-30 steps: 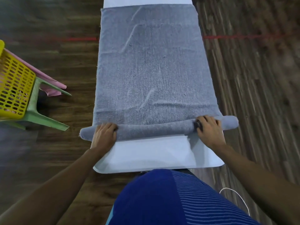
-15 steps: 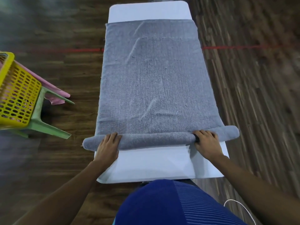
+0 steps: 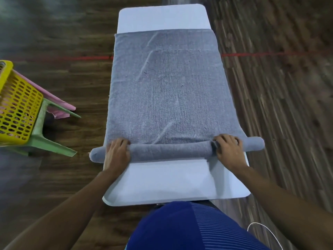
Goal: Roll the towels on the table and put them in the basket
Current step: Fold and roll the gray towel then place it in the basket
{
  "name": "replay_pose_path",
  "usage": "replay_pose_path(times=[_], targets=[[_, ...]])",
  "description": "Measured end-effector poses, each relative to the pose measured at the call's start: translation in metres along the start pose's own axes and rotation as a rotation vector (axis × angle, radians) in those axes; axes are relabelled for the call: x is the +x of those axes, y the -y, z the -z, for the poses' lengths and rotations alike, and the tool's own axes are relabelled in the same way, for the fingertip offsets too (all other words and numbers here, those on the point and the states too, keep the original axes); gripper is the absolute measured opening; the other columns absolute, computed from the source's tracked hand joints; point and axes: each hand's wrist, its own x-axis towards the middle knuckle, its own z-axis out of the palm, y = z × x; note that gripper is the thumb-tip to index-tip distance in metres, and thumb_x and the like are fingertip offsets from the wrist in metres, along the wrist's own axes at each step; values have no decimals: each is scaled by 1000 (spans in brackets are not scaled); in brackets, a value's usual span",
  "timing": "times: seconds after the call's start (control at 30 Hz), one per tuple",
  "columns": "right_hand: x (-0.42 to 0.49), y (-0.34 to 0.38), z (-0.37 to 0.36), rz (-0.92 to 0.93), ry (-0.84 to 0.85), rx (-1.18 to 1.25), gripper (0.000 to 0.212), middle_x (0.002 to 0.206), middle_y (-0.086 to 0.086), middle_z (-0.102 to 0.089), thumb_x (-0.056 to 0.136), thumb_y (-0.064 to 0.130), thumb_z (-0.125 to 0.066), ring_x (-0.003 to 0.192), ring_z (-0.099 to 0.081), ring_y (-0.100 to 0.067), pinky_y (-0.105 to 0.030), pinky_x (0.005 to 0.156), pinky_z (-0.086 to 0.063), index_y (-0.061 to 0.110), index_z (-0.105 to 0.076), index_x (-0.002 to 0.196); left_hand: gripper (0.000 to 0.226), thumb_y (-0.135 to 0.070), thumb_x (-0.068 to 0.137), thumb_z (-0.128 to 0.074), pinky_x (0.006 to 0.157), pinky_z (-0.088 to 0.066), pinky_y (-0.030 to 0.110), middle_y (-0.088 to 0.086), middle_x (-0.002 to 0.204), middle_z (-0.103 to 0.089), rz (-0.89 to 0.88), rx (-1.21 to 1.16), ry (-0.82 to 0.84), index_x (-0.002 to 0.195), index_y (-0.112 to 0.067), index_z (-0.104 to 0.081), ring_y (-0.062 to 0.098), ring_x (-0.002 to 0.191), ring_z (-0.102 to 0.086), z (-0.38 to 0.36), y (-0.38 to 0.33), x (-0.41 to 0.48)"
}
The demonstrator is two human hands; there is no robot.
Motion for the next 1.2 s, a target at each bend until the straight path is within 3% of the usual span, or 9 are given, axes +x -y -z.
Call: replay_pose_path(times=[0.1, 0.23, 0.43, 0.6, 0.67, 0.83, 0.9, 1.03, 1.2], targets=[[-8, 4, -5, 35, 134, -19, 43, 111, -3, -62, 70, 24, -52, 106, -57, -27, -40, 98, -26, 17, -61, 113, 41, -20, 70, -54, 88, -45, 44, 7, 105, -64, -145, 71, 143, 109, -11, -64, 29, 96, -59, -10, -6, -13], [-16, -1, -15, 5, 259, -58, 57, 121, -3, -59, 70, 17, -67, 115, -53, -27, -46, 107, -27, 18, -54, 125, 65, -12, 64, -74, 99, -43, 49, 13, 122, -61, -71, 147, 263, 126, -7, -57, 33, 111, -57, -19, -2, -19], [4, 7, 1, -68, 321, -58, 38, 119, -1, -65, 84, 26, -59, 116, -56, -25, -40, 102, -29, 24, -59, 121, 23, -18, 80, -61, 90, -45, 42, 8, 100, -70, -12, 56, 218, 102, -13, -66, 30, 92, -64, -6, -7, 0], [27, -1, 18, -189, 730, 91, 30, 122, -9, -64, 89, 36, -50, 110, -57, -30, -40, 92, -41, 25, -58, 116, 23, -41, 80, -44, 82, -51, 40, 3, 93, -67, 145, -120, 670, 93, -26, -57, 25, 86, -63, 10, 4, 21], [28, -6, 16, -174, 671, 58, 34, 121, -4, -63, 85, 37, -54, 112, -56, -28, -41, 96, -38, 26, -56, 117, 23, -39, 76, -45, 82, -51, 42, 3, 92, -66, 157, -184, 646, 94, -27, -53, 25, 84, -61, 13, 9, 26], [9, 2, 5, -66, 36, -26, 31, 93, -6, -64, 84, 31, -43, 88, -60, -32, -43, 81, -36, 15, -67, 94, 22, -20, 83, -56, 83, -45, 44, 10, 99, -65, 2, -51, 154, 103, -11, -62, 32, 92, -59, 0, 8, 14], [-1, 4, 1, -19, 77, 3, 37, 95, -3, -64, 85, 39, -39, 91, -61, -30, -42, 84, -38, 18, -67, 95, 36, -34, 84, -49, 83, -48, 44, 8, 101, -67, -75, -3, 160, 106, -10, -65, 30, 93, -60, -3, 3, 3], [-19, -1, -7, 29, 237, -4, 57, 121, 0, -62, 74, 49, -74, 111, -57, -26, -46, 102, -37, 22, -58, 122, 61, -33, 77, -71, 99, -44, 45, 11, 126, -61, -118, 112, 285, 130, -9, -55, 30, 113, -58, -10, 10, -13], [-17, -6, -7, 29, 141, 6, 38, 111, -3, -68, 79, 22, -67, 103, -62, -28, -38, 97, -29, 19, -64, 116, 37, -13, 78, -66, 95, -46, 44, 10, 112, -69, -52, 53, 196, 115, -10, -66, 31, 103, -63, -10, 5, -11]])
